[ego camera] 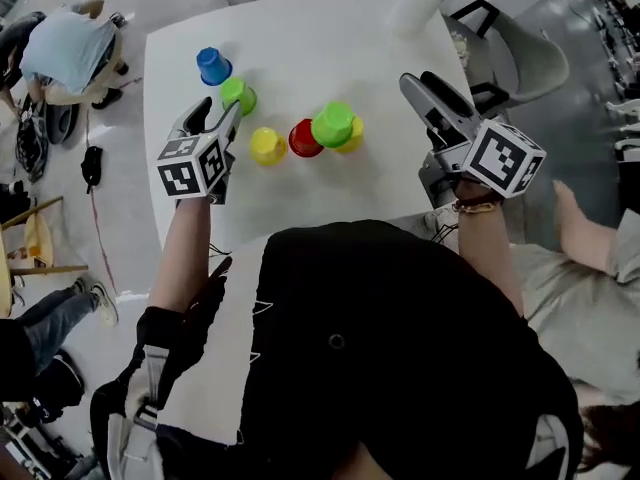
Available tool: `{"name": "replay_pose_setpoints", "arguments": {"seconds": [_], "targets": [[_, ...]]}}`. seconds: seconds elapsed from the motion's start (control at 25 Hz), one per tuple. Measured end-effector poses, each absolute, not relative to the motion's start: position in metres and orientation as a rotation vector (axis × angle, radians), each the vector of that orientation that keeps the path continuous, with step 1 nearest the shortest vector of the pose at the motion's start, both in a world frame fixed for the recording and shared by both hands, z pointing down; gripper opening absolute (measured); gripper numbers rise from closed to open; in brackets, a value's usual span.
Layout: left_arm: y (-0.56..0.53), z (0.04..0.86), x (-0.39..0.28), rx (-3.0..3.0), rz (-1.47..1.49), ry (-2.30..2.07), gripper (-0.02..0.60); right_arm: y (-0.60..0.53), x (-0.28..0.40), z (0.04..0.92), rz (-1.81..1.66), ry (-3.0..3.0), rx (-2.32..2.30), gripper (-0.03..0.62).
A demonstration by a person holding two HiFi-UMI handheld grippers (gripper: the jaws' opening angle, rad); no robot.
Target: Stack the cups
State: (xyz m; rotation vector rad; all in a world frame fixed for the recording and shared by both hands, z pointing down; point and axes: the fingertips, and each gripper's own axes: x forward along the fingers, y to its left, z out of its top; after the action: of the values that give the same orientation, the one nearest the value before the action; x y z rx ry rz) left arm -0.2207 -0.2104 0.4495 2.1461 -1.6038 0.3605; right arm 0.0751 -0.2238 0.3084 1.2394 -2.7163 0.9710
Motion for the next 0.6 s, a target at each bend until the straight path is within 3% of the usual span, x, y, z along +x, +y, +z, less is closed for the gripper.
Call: {"name": "replay_pose_setpoints", "arguments": {"seconds": [0.4, 0.6], "targets": [[-0.241, 0.486, -0.217, 2.169, 0.475, -1.548, 0.268, -0.216, 0.108, 0.330, 0.988, -2.610, 1.360, 0.267], [-0.247, 0.486, -0.219, 2.165, 0.465, -1.572, 0.238, -0.217, 0.110, 0.334, 1.006, -2.591, 1.374, 0.267]]}}
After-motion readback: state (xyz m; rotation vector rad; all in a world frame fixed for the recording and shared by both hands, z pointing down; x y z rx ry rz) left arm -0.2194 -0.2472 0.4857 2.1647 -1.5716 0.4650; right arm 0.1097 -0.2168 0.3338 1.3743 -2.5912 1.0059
